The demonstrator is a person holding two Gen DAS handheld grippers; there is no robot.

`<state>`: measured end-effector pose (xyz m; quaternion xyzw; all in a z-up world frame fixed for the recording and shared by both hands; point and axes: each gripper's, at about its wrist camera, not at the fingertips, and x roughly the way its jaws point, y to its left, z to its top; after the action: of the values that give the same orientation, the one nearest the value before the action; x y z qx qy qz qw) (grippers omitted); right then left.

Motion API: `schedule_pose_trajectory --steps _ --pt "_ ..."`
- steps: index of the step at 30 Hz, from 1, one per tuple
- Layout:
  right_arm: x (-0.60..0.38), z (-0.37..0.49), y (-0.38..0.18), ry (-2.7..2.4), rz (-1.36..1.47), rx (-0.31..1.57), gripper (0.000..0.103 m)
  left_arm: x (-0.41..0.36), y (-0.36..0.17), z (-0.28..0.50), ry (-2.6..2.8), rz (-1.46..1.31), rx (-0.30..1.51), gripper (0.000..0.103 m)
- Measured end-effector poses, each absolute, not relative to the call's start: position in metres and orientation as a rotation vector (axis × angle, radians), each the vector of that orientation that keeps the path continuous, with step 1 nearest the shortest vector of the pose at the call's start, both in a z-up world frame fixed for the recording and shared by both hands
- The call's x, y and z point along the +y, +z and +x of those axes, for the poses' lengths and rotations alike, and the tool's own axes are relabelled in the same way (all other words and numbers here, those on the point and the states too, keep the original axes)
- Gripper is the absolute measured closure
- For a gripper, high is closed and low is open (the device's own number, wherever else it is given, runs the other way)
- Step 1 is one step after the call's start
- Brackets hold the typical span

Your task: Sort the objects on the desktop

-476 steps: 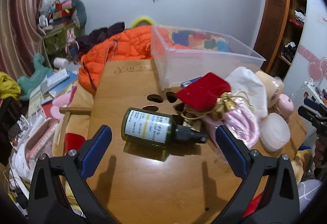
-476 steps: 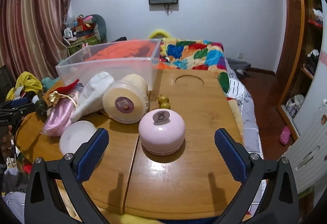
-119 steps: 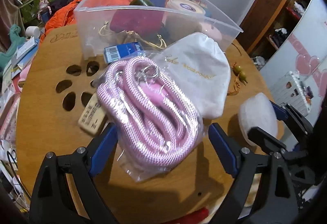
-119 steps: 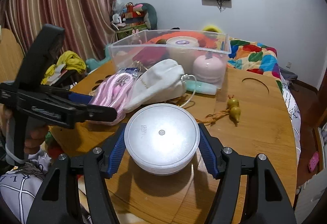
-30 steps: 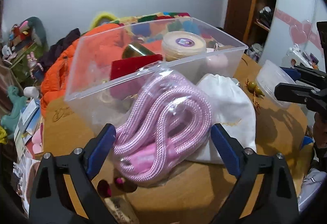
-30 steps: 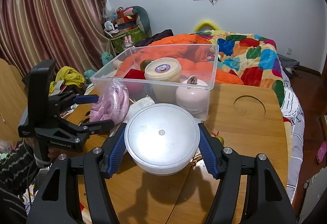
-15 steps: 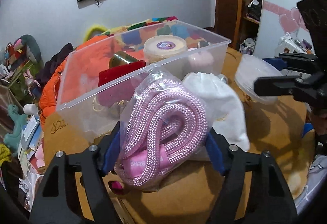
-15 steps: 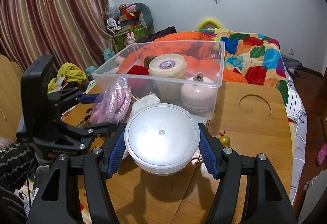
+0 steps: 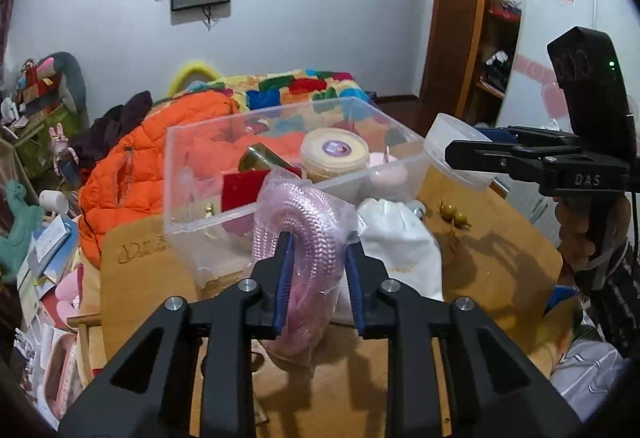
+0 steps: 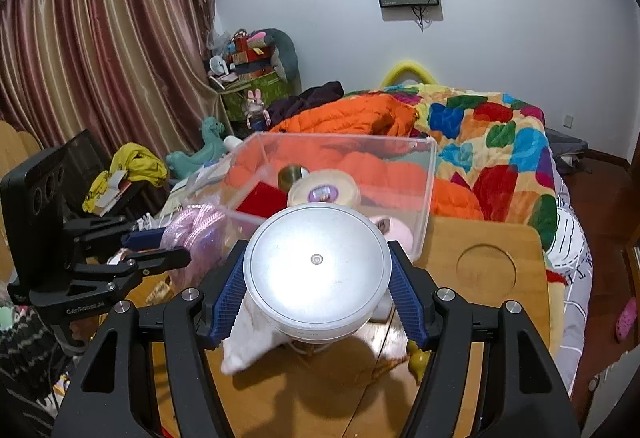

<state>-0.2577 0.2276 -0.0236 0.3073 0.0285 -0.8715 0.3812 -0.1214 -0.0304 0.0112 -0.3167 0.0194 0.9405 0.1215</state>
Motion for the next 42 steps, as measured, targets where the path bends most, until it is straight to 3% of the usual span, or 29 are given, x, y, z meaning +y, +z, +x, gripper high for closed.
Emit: schedule_pose_trajectory --steps 4,6,14,19,20,23,25,34,40,42 --pt "0.223 -0.26 -0.021 -2.224 0.771 0.081 0.041 -0.033 0.017 -0.113 2.786 -0.889 0.068 0.082" --pt "0.219 -0.261 -0.022 -2.213 0.772 0.084 0.041 -0.035 0.02 -0.111 2.795 -0.877 0.066 0.091" --pt "0.21 -0.255 -0.023 -2.186 0.768 0.093 0.041 -0.046 0.039 -0.097 2.801 -0.809 0.008 0.097" --pt "0.21 -0.254 -0.021 -2.183 0.77 0.091 0.041 -0.04 0.058 -0.082 2.825 -0.734 0.115 0.097" --pt "0.211 -0.253 -0.02 -2.181 0.769 0.09 0.041 -0.039 0.059 -0.08 2.84 -0.733 0.136 0.094" --pt "0.212 -0.247 -0.02 -2.17 0.765 0.082 0.041 -0.041 0.05 -0.074 2.842 -0.786 0.186 0.065" --pt "0.212 -0.243 -0.021 -2.164 0.766 0.088 0.041 -0.044 0.037 -0.07 2.857 -0.849 0.227 0.058" --pt "0.202 -0.229 -0.042 -2.149 0.807 0.131 0.041 -0.07 -0.032 -0.065 2.833 -1.189 0.124 0.058" --pt "0.194 -0.223 -0.055 -2.103 0.852 0.136 0.041 -0.073 -0.055 -0.069 2.804 -1.25 0.054 0.059" --pt "0.192 -0.222 -0.058 -2.09 0.86 0.135 0.041 -0.073 -0.06 -0.073 2.818 -1.251 0.04 0.076"
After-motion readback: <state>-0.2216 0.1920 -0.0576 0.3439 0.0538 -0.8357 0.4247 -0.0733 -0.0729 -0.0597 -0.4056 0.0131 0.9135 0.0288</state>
